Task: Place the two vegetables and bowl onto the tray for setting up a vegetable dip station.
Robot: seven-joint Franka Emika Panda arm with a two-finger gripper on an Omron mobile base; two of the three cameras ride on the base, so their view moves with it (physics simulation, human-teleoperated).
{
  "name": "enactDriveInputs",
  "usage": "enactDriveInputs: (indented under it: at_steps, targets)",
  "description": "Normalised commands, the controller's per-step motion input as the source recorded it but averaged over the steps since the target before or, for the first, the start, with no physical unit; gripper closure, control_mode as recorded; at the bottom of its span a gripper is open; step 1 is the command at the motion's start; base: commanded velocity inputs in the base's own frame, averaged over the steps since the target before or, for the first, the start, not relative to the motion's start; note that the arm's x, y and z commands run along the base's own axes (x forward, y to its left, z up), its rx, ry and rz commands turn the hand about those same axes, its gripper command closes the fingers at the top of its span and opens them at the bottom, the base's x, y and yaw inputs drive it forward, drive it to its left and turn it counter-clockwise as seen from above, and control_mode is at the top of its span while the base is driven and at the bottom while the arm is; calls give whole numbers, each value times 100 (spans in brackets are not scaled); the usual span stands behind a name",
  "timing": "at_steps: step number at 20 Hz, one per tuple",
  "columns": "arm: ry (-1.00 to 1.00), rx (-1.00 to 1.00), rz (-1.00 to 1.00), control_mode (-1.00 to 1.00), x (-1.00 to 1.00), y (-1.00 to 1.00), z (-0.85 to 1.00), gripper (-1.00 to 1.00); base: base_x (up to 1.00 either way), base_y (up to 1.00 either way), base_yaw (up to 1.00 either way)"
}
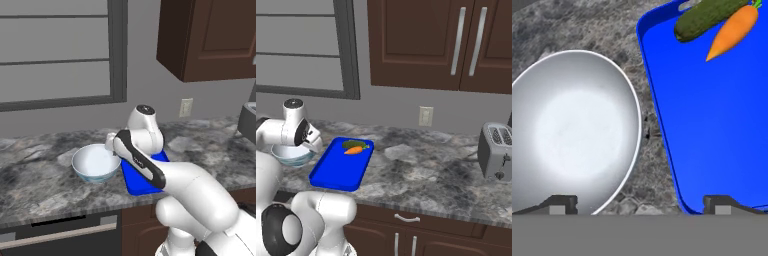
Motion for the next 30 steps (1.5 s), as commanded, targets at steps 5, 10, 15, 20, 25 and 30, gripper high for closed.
enactDriveInputs:
  at_steps: [5, 10, 15, 20, 25, 30]
  targets:
    - [-3, 0, 0, -100, 12, 0, -20, -100, 0, 0, 0]
    - [-4, 0, 0, -100, 10, 0, -15, -100, 0, 0, 0]
    - [-2, 0, 0, -100, 10, 2, -16, -100, 0, 0, 0]
    - [-1, 0, 0, -100, 13, 11, -16, -100, 0, 0, 0]
    - [0, 0, 0, -100, 14, 7, -12, -100, 0, 0, 0]
    - [0, 0, 0, -100, 10, 2, -13, -100, 0, 0, 0]
